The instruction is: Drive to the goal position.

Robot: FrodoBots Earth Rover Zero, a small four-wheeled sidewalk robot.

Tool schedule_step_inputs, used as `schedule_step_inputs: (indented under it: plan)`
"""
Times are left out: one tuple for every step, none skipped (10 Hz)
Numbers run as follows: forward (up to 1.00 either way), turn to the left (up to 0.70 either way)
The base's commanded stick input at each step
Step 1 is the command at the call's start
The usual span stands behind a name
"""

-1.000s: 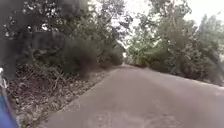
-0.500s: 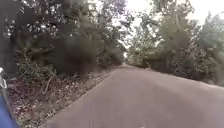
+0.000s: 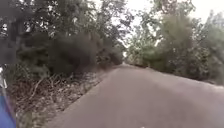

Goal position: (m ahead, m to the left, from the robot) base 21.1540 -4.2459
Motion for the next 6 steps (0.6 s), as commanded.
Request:
schedule_step_inputs:
  plan:
    - [0.70, -0.03]
    - [0.70, -0.03]
    - [0.70, -0.03]
    - [0.70, -0.03]
    - [0.70, -0.03]
    - [0.70, -0.03]
